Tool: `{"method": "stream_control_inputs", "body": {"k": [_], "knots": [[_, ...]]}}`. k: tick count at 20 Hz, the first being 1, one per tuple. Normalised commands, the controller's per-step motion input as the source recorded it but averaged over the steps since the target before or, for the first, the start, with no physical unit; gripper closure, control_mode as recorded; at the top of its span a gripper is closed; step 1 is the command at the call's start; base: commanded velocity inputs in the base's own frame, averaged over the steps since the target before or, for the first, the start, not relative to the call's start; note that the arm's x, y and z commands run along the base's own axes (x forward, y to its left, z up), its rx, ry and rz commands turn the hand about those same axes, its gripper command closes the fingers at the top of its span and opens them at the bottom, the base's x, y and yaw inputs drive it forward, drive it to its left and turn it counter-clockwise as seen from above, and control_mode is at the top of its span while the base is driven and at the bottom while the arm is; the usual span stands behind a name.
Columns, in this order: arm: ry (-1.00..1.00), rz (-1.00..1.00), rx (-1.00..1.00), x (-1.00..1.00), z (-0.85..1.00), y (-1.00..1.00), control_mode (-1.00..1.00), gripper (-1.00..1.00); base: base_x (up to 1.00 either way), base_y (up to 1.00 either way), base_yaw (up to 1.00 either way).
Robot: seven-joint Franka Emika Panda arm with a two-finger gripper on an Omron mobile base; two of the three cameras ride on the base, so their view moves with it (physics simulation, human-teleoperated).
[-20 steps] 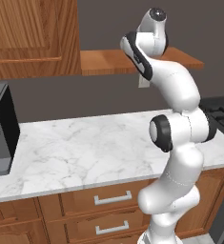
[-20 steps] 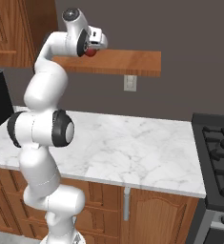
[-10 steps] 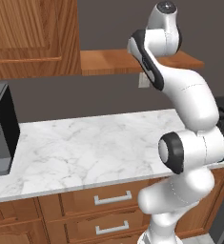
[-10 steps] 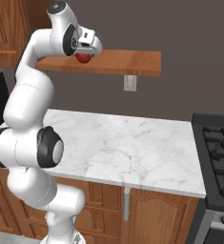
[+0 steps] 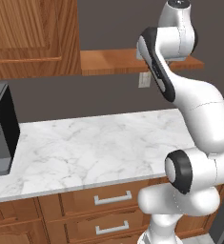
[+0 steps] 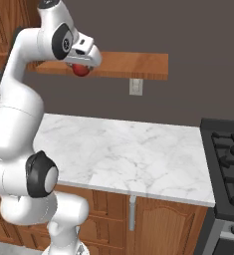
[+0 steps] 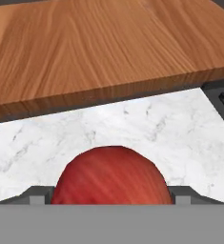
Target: Pick the onions from the cabinet and place them in one bowl. Pick the avocado from the sink and place it in the other bowl.
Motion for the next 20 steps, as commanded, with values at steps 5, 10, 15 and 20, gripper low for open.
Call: {"method": "stream_control_inputs", "body": {"k": [5, 10, 15, 20], "knots": [[0.04, 0.0, 0.05, -0.75, 0.0, -0.05, -1.0, 1.0, 0.0, 0.0, 0.0], [0.01, 0.09, 0.0, -0.49, -0.13, 0.0, -1.0, 1.0, 0.0, 0.0, 0.0], [0.0, 0.1, 0.0, -0.41, -0.25, 0.01, -1.0, 1.0, 0.0, 0.0, 0.0], [0.03, 0.06, 0.0, -0.37, -0.08, 0.0, -1.0, 1.0, 0.0, 0.0, 0.0]]}}
